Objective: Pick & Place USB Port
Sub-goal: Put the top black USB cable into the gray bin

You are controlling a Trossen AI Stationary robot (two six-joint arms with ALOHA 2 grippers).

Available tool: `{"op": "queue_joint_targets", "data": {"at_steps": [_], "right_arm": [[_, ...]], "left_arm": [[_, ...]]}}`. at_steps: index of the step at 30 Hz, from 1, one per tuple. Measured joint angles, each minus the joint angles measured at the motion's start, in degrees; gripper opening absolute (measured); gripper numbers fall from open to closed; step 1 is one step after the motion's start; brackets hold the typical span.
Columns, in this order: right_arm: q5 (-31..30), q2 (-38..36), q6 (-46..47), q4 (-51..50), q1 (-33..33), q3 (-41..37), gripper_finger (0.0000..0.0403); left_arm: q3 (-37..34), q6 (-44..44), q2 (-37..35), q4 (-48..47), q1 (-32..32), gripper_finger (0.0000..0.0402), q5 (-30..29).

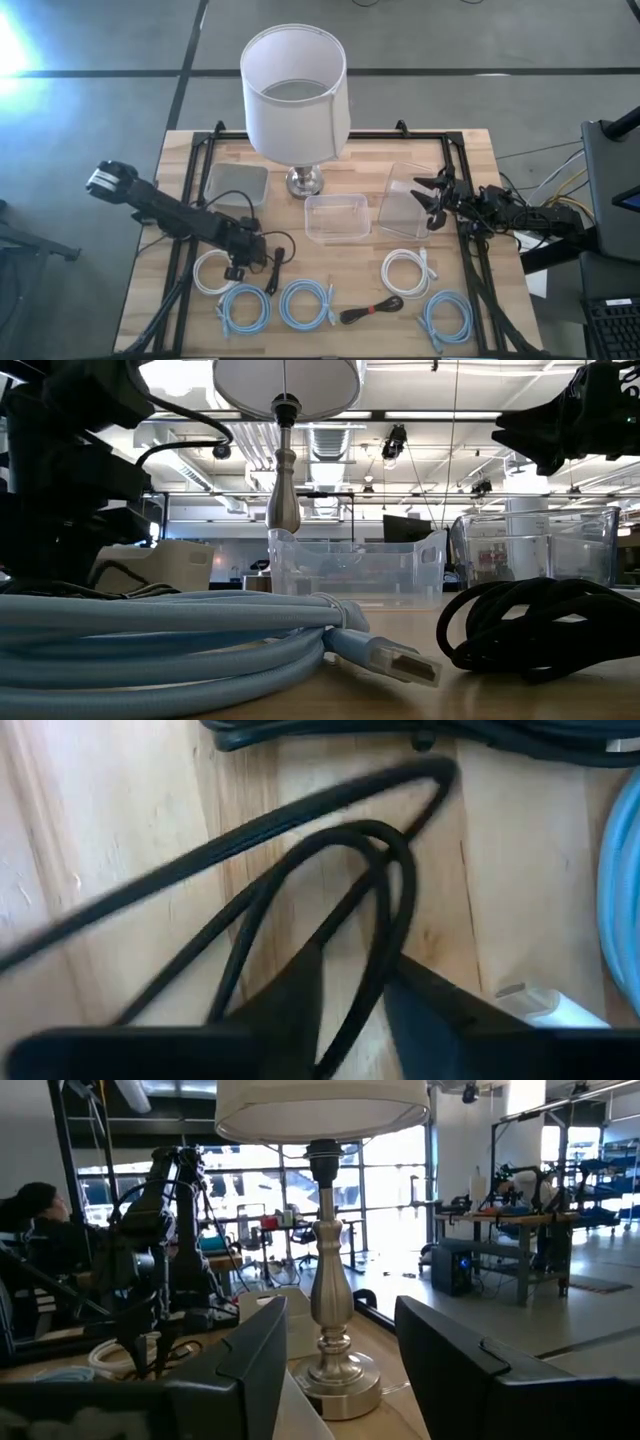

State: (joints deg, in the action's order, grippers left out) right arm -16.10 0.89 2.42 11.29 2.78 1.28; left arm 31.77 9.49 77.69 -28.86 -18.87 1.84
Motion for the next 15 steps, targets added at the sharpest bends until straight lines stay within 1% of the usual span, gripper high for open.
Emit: {"op": "queue_joint_targets", "data": {"at_steps": [3, 4, 5, 9, 11, 15], "right_arm": [[0.00, 0.00, 0.20, -0.02, -0.01, 0.00, 0.0178], [-0.01, 0.00, 0.20, -0.02, 0.00, 0.00, 0.0178], [-0.02, 0.00, 0.20, -0.02, 0.00, 0.00, 0.0178], [-0.15, 0.00, 0.20, -0.20, 0.00, 0.00, 0.0176], [-0.17, 0.07, 0.20, -0.30, -0.01, 0.00, 0.0176], [-0.15, 0.09, 0.20, -0.33, 0.00, 0.00, 0.0177]], "left_arm": [[0.04, 1.54, -0.85, -0.04, -0.04, 0.0032, -0.65], [-0.01, 2.70, -1.34, -0.05, -0.04, 0.0019, -0.89], [0.17, 3.92, -1.96, -0.11, -0.04, 0.0014, -1.17], [1.79, 6.59, -5.33, -1.70, -0.11, 0.0017, -3.55], [3.92, 7.02, -7.56, -2.45, -0.11, 0.0016, -6.65], [9.04, 7.62, -10.71, -11.37, -0.11, 0.0014, -15.32]]}}
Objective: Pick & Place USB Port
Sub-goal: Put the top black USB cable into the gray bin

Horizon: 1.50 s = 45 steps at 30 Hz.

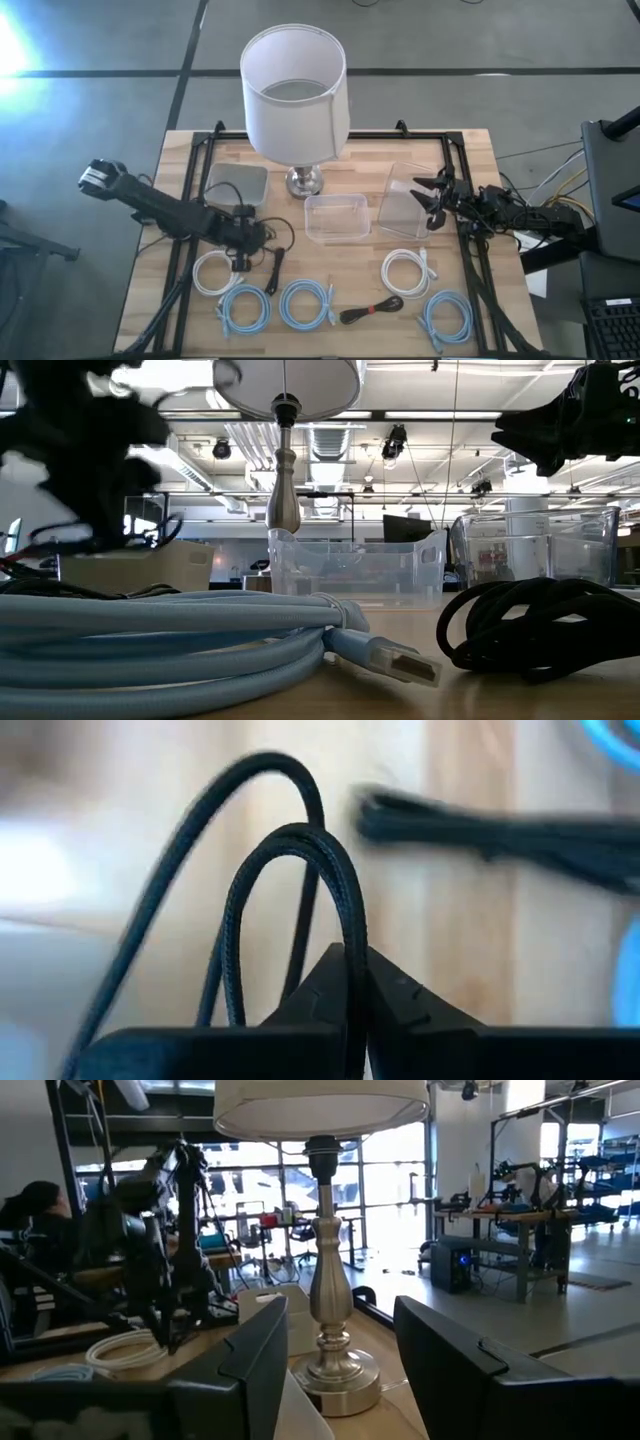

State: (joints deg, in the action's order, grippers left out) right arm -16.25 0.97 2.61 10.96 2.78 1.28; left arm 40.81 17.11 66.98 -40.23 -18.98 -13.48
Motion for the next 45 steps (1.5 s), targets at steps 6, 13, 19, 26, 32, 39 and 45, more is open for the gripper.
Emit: {"op": "queue_joint_targets", "data": {"at_steps": [6, 13, 19, 26, 32, 39, 45], "right_arm": [[0.02, -0.09, 0.09, 0.01, -0.01, 0.00, 0.0178], [-0.23, -0.09, 0.23, 0.03, 0.00, 0.00, 0.0178], [-0.24, -0.09, 0.24, 0.02, 0.01, 0.00, 0.0178], [-0.29, -0.09, 0.24, -0.02, -0.01, 0.00, 0.0178], [-0.33, -0.09, 0.19, -0.02, -0.01, 0.00, 0.0178], [-0.37, -0.09, 0.19, -0.04, -0.01, 0.00, 0.0178], [-0.39, -0.09, 0.05, -0.04, 0.00, 0.00, 0.0178]], "left_arm": [[8.86, 1.20, -2.74, -12.48, 0.03, 0.0016, -13.65], [12.37, 1.89, -3.24, -19.70, 3.60, 0.0016, -23.72], [9.57, 3.42, -2.40, -18.09, 13.49, 0.0016, -25.24], [2.19, -3.54, -2.34, -10.24, 24.72, 0.0016, -19.05], [-2.49, -17.52, -2.31, -1.35, 29.53, 0.0016, -13.51], [-4.82, -19.89, -2.29, 0.79, 33.67, 0.0018, -7.57], [-4.84, -18.03, -2.29, 0.83, 34.84, 0.0060, -7.46]]}}
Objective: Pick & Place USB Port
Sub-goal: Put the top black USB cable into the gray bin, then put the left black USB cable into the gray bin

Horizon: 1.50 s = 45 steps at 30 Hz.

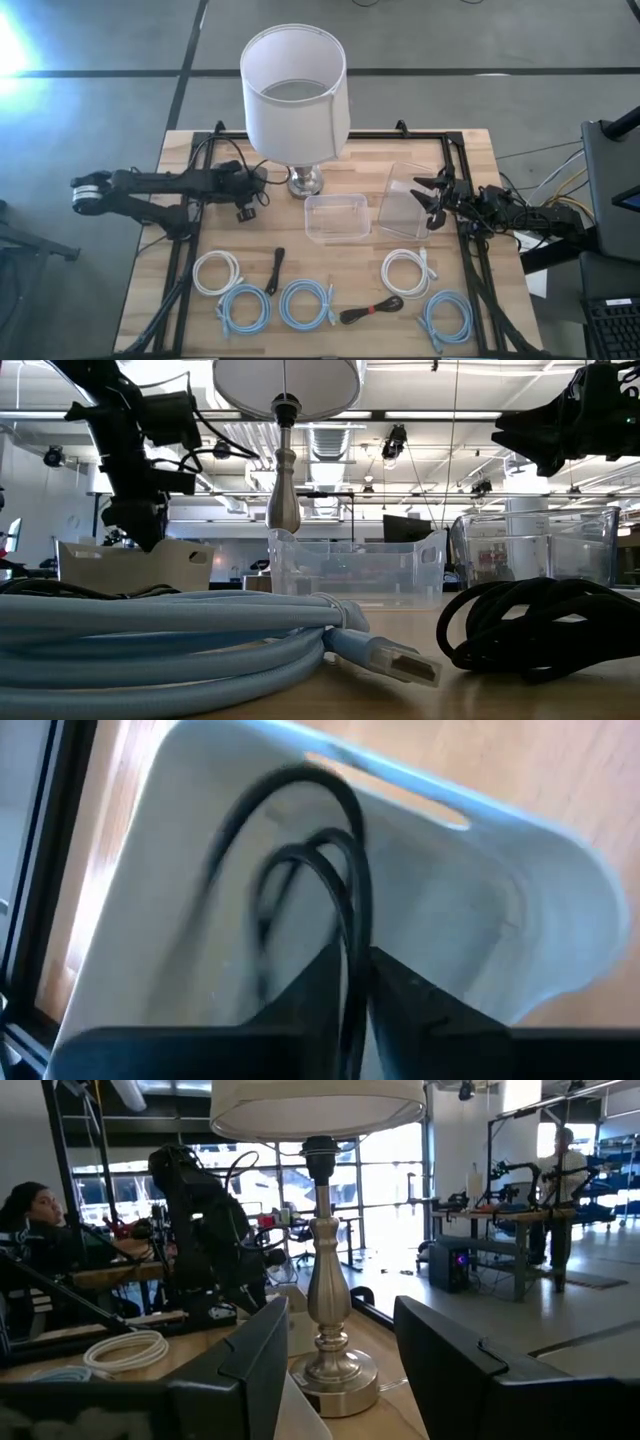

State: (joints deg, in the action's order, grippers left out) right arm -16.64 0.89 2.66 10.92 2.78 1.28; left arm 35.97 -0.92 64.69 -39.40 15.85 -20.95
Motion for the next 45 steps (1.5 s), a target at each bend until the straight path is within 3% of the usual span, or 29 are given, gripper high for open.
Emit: {"op": "queue_joint_targets", "data": {"at_steps": [9, 19, 24, 30, 34, 41, 45], "right_arm": [[0.00, 0.00, 0.19, 0.00, -0.02, 0.00, 0.0178], [0.02, 0.00, 0.19, 0.00, -0.02, 0.00, 0.0178], [0.02, 0.00, -0.01, 0.00, 0.00, 0.00, 0.0178], [0.04, 0.00, 0.39, 0.04, 0.00, 0.00, 0.0178], [0.04, -0.02, 0.37, 0.62, -0.01, 0.00, 0.0178], [0.05, -0.07, -4.57, 3.93, -0.02, 0.01, 0.0178], [0.09, -0.02, 1.59, 4.52, -0.01, 0.00, 0.0178]], "left_arm": [[0.91, 1.50, -0.14, -0.18, -0.75, 0.0135, 0.15], [10.59, 6.11, -0.67, -1.72, -3.08, 0.0140, 1.46], [14.06, 10.45, -0.87, -2.16, -5.62, 0.0138, 11.48], [13.91, 22.45, -0.44, -2.16, -11.42, 0.0137, 25.50], [13.40, 30.26, 0.90, -2.15, -18.26, 0.0135, 25.07], [13.38, 46.61, 7.94, 1.72, -29.86, 0.0135, 17.94], [13.38, 53.68, 13.44, 5.50, -33.93, 0.0135, 16.83]]}}
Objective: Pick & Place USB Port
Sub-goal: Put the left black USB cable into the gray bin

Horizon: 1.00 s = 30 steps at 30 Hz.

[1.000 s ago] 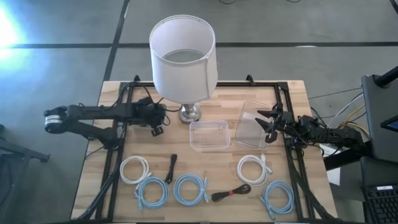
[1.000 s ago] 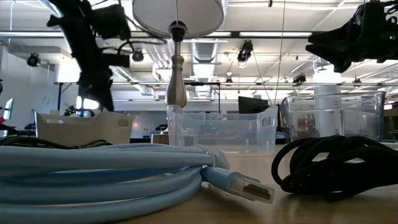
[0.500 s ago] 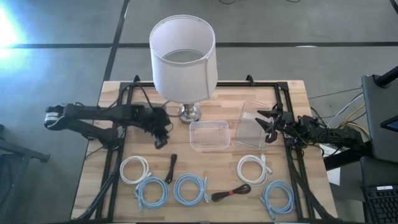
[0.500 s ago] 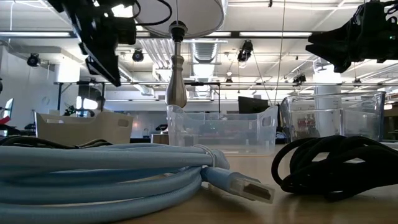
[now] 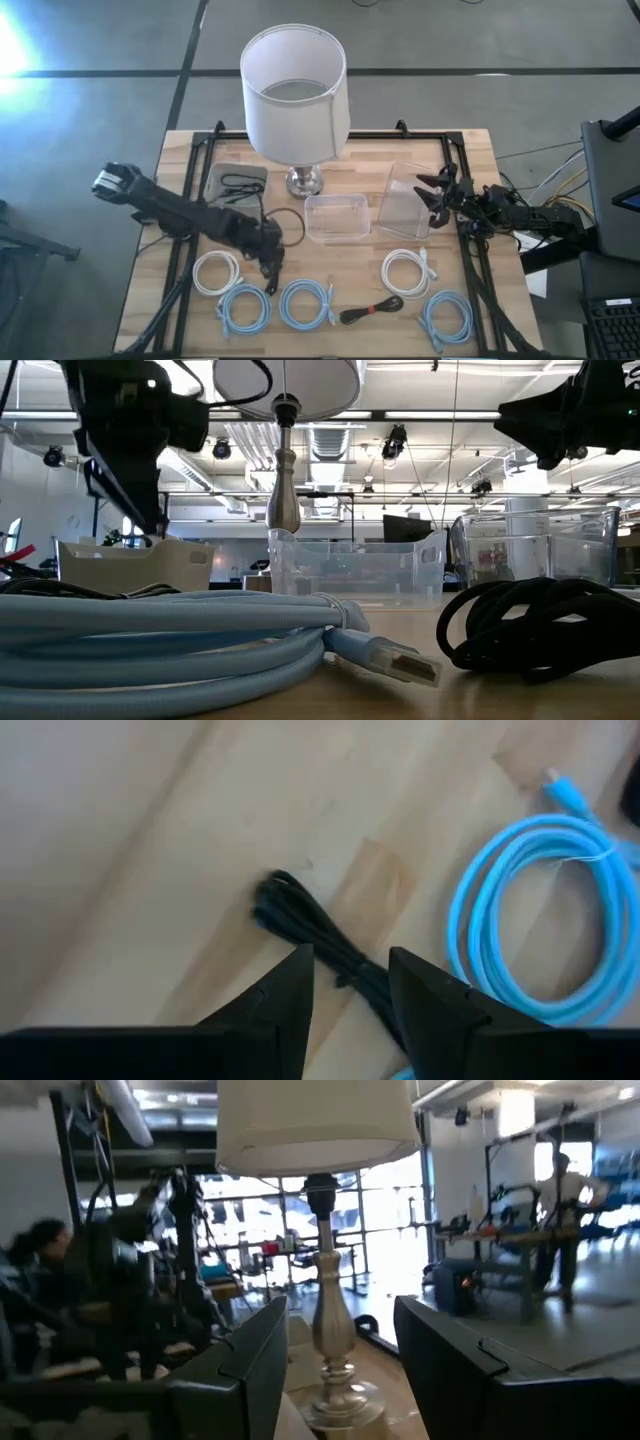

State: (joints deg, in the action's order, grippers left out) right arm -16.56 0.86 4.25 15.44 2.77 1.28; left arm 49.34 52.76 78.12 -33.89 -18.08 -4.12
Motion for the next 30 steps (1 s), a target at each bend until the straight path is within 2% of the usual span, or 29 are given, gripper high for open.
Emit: {"op": "queue_joint_targets", "data": {"at_steps": [3, 5, 8, 15, 18, 21, 24, 30], "right_arm": [[-0.02, 0.00, 5.85, -0.01, 0.00, 0.00, 0.0178], [-0.09, -0.04, 6.22, 0.02, 0.02, 0.00, 0.0178], [-2.47, -0.04, 1.00, 0.63, 0.02, 0.00, 0.0178], [-15.35, -0.04, -7.01, 1.57, 0.02, 0.00, 0.0178], [-16.32, 0.03, -10.52, 2.78, 0.02, 0.00, 0.0178], [-16.34, 0.27, -9.39, 5.09, 0.02, 0.00, 0.0178], [-13.61, 0.59, -8.90, 6.38, 0.02, 0.00, 0.0178], [2.17, 2.86, -8.44, 12.13, 0.01, 0.00, 0.0178]], "left_arm": [[0.09, 3.63, 3.90, 0.95, -1.47, 0.0135, -0.44], [0.11, 5.80, 6.11, 1.15, -1.76, 0.0135, -0.49], [0.11, 7.55, 8.96, 1.47, -1.76, 0.0135, -0.54], [0.28, 7.81, 13.21, 5.30, -1.76, 0.0135, -0.57], [0.39, 7.19, 14.46, 5.65, -1.76, 0.0135, -1.19], [0.39, 5.26, 15.50, 5.79, -1.78, 0.0134, -1.86], [0.39, 2.39, 15.96, 6.06, -1.76, 0.0118, -2.00], [0.31, -0.42, 15.00, 6.54, -1.76, 0.0037, -2.25]]}}
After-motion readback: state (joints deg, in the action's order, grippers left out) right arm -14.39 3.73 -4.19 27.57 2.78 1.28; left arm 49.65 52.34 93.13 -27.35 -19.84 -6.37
